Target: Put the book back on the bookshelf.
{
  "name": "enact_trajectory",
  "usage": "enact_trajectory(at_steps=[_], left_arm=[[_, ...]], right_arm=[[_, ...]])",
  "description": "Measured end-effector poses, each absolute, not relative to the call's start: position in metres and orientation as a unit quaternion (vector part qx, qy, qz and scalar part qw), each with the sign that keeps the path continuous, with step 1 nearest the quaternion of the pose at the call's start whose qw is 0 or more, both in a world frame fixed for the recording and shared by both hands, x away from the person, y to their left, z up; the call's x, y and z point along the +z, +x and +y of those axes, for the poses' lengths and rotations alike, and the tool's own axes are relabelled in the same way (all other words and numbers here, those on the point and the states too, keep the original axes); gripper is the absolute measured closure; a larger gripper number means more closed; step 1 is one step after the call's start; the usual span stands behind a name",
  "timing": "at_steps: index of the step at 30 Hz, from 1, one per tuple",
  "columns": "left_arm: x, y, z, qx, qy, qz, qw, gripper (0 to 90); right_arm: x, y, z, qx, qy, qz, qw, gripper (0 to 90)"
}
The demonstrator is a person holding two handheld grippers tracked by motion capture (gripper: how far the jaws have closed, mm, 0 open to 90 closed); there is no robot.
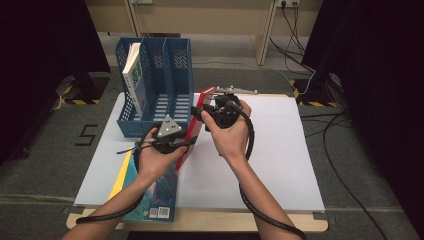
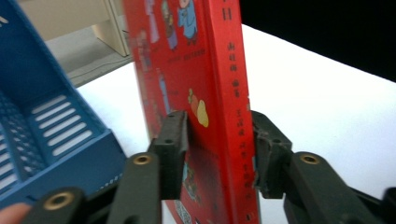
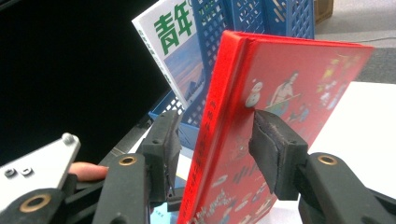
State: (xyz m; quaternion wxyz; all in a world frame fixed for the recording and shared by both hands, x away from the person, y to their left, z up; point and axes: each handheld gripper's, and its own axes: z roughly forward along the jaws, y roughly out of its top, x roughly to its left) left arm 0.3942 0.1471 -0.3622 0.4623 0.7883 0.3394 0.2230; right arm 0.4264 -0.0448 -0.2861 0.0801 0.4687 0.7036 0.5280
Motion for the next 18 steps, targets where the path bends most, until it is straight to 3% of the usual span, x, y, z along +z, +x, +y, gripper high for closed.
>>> enact_trajectory(at_steps=[5, 10, 18], left_arm=[[-0.360, 0.397, 0.155, 0.271, 0.787, 0.341, 0.437, 78.5], [-0.359, 0.398, 0.159, 0.268, 0.788, 0.342, 0.436, 79.2], [-0.362, 0.397, 0.170, 0.249, 0.782, 0.355, 0.449, 78.7]], right_arm=[[-0.284, 0.426, -0.046, 0.527, 0.466, 0.706, 0.079, 52.6], [-0.282, 0.423, -0.046, 0.535, 0.458, 0.706, 0.072, 53.9], [-0.281, 0.423, -0.068, 0.556, 0.479, 0.674, 0.085, 75.1]])
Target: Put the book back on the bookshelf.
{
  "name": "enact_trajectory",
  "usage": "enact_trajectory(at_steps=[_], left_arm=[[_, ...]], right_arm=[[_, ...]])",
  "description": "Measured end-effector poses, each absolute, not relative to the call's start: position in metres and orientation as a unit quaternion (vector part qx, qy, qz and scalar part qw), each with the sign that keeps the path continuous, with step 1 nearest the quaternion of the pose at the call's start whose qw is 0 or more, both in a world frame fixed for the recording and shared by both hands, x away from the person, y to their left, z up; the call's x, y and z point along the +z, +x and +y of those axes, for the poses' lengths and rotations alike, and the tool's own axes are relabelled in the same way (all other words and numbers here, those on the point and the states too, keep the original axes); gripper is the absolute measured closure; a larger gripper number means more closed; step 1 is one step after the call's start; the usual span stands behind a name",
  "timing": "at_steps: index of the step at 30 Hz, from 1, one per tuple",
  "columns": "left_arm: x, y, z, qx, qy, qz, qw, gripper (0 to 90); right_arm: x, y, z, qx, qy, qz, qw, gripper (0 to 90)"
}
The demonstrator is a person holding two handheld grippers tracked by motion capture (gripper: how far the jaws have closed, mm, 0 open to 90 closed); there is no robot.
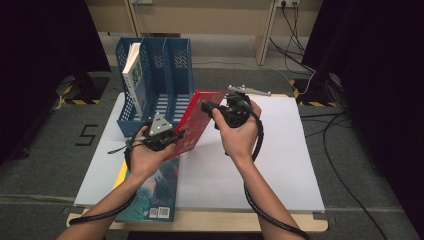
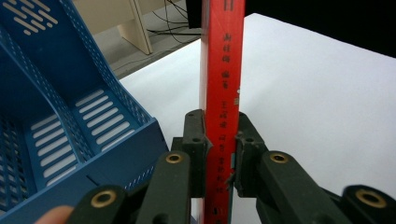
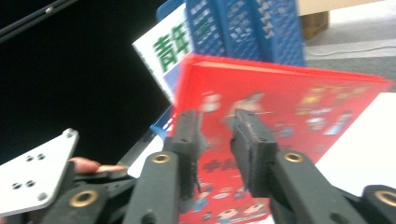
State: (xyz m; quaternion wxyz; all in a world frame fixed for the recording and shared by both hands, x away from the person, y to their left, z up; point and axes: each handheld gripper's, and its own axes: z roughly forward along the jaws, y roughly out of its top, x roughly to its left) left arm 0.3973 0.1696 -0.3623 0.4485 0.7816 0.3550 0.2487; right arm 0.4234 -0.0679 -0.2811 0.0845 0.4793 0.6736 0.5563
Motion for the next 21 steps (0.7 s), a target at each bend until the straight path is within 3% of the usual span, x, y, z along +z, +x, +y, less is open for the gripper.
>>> enact_trajectory(at_steps=[7, 21], left_arm=[[-0.364, 0.393, 0.174, 0.245, 0.783, 0.356, 0.448, 78.5], [-0.369, 0.388, 0.183, 0.241, 0.785, 0.350, 0.450, 77.9]], right_arm=[[-0.284, 0.436, -0.078, 0.569, 0.501, 0.644, 0.100, 86.3], [-0.282, 0.453, -0.058, 0.592, 0.492, 0.628, 0.114, 82.6]])
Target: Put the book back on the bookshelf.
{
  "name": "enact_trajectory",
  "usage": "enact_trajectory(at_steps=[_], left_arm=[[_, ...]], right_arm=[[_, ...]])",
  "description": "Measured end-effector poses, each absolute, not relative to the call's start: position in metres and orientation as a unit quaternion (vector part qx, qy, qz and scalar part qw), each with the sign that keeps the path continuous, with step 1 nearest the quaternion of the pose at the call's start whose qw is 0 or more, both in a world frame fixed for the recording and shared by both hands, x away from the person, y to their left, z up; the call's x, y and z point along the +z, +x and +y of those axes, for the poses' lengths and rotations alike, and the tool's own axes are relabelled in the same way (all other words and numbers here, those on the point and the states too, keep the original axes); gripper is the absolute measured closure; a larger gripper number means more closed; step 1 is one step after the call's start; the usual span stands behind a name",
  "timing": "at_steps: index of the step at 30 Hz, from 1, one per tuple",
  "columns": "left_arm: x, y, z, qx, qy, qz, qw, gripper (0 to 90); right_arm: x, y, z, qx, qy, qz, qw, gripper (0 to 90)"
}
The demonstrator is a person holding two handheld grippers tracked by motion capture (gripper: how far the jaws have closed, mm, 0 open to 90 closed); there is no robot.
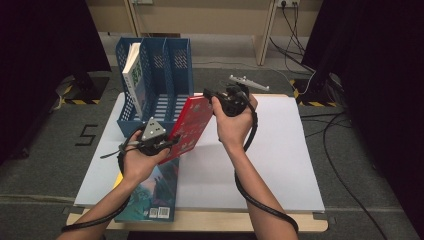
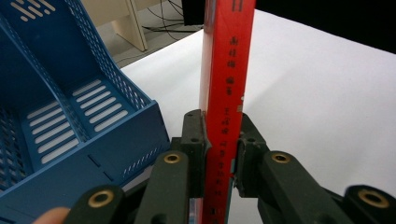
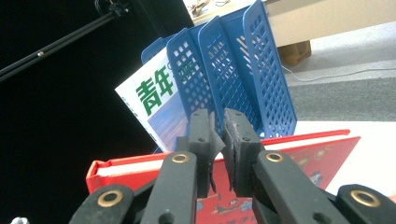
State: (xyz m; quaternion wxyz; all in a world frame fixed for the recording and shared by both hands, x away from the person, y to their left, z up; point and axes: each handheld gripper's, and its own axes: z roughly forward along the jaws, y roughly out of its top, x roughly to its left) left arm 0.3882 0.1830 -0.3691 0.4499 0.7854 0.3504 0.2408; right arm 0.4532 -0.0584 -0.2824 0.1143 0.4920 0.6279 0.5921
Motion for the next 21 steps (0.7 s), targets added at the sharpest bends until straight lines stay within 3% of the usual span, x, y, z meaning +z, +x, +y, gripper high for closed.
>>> enact_trajectory(at_steps=[21], left_arm=[[-0.356, 0.402, 0.172, 0.257, 0.770, 0.342, 0.474, 75.1]], right_arm=[[-0.287, 0.450, -0.040, 0.581, 0.474, 0.651, 0.115, 85.5]])
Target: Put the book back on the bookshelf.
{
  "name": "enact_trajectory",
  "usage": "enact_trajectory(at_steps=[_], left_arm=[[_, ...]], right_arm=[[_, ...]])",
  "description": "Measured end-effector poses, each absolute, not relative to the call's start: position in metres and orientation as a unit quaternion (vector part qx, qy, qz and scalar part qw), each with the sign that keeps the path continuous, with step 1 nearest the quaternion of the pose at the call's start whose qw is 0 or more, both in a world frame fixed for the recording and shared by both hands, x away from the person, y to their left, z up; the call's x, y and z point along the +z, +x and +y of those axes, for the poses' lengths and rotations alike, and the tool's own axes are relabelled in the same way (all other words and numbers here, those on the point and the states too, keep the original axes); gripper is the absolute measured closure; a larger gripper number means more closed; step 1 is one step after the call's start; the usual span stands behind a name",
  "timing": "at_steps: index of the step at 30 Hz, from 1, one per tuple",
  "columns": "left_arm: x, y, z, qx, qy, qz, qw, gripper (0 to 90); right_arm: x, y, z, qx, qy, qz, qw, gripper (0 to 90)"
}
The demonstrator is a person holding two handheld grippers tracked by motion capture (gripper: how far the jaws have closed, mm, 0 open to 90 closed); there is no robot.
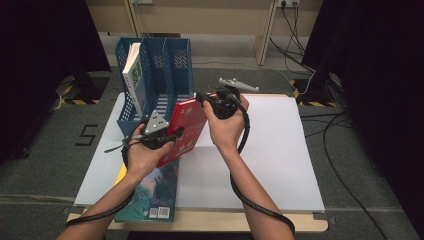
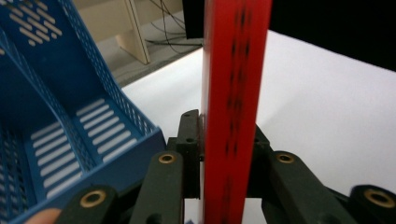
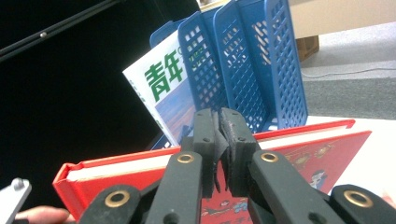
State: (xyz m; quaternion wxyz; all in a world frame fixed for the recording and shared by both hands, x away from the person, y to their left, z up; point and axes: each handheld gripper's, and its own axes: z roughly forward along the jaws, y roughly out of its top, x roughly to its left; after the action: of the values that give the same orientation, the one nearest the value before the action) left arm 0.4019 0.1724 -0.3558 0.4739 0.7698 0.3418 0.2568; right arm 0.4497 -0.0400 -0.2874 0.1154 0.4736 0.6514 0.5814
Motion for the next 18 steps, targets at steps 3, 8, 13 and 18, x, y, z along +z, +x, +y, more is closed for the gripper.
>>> enact_trajectory(at_steps=[3, 8, 13, 18], left_arm=[[-0.352, 0.404, 0.171, 0.261, 0.765, 0.341, 0.480, 75.4], [-0.351, 0.407, 0.171, 0.258, 0.760, 0.347, 0.485, 75.1], [-0.345, 0.410, 0.170, 0.258, 0.757, 0.344, 0.492, 74.5], [-0.343, 0.409, 0.169, 0.263, 0.762, 0.338, 0.487, 76.3]], right_arm=[[-0.287, 0.449, -0.037, 0.581, 0.471, 0.654, 0.114, 85.5], [-0.287, 0.448, -0.034, 0.580, 0.470, 0.655, 0.118, 85.5], [-0.287, 0.447, -0.031, 0.580, 0.467, 0.657, 0.115, 85.9], [-0.288, 0.446, -0.026, 0.579, 0.464, 0.661, 0.113, 85.9]])
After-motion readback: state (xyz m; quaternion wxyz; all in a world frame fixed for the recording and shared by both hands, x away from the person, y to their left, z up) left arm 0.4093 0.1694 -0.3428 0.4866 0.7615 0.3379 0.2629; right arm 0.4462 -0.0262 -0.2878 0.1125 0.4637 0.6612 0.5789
